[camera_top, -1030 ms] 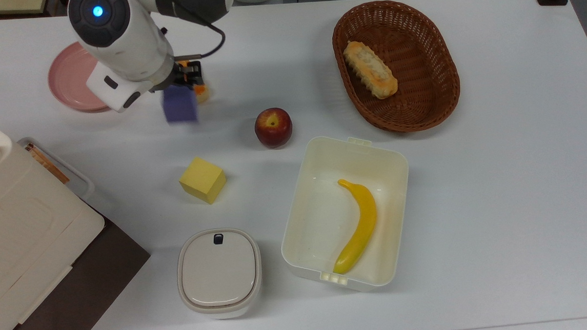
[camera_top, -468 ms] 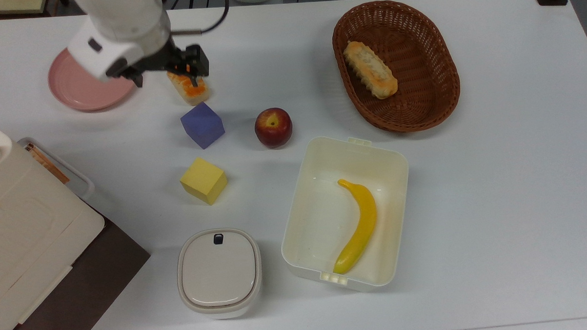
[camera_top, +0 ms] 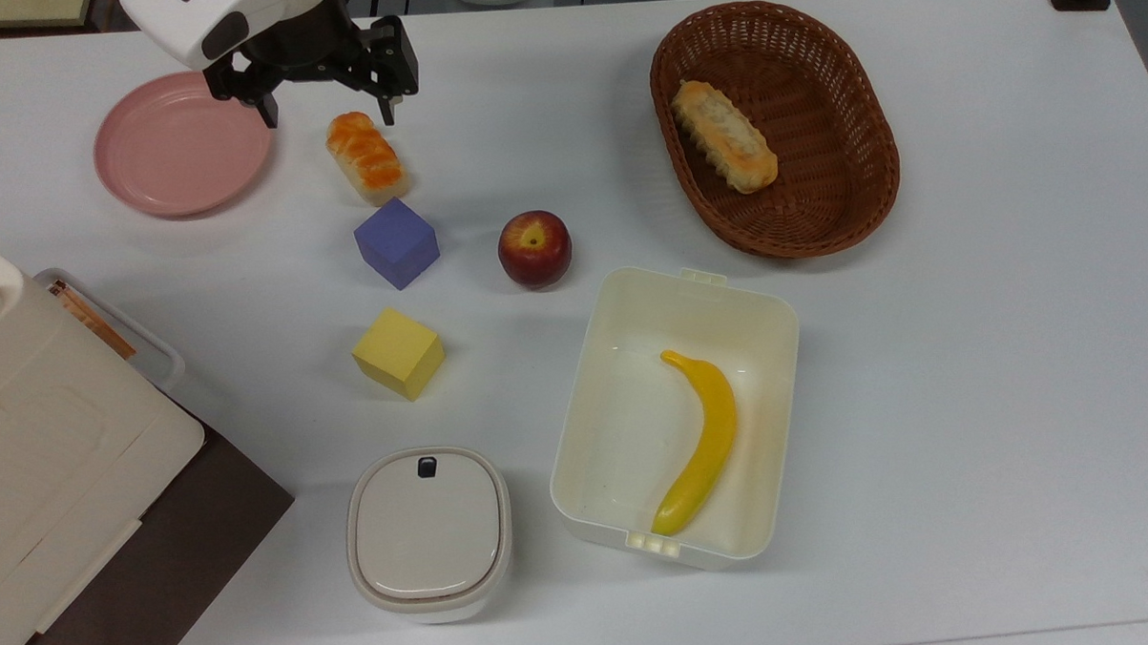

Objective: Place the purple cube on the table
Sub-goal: 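Open the gripper and raise it away from the cube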

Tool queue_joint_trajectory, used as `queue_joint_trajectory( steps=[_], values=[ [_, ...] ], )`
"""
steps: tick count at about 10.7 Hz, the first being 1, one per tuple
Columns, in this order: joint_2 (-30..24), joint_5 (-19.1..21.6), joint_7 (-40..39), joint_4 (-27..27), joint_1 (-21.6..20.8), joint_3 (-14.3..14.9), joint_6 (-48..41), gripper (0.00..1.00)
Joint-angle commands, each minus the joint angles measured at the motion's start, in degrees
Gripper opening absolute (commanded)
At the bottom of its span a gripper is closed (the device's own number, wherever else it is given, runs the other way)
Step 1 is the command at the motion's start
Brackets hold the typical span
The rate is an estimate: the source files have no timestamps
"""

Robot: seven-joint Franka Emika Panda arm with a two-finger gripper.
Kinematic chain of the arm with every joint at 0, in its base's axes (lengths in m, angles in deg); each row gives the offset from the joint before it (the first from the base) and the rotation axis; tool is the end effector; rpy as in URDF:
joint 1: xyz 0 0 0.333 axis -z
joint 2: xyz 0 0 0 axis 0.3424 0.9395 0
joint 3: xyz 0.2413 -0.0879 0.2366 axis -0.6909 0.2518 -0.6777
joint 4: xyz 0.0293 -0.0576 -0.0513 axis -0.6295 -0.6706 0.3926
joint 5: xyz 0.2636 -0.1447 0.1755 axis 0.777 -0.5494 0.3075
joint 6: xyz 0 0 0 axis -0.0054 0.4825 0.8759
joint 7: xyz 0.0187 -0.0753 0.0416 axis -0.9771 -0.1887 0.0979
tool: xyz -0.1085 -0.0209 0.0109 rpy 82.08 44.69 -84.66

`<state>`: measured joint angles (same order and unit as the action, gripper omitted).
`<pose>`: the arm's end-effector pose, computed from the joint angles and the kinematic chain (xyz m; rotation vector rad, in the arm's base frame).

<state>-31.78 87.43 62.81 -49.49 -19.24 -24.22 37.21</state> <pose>0.5882 -0.0808 0.5959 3.0931 0.0511 -0.1307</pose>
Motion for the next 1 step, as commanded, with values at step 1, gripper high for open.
queue_joint_trajectory(
  steps=[1],
  values=[
    [-1.59,-2.21,0.22,-1.76,-0.17,0.48,0.80,1.00]
  ],
)
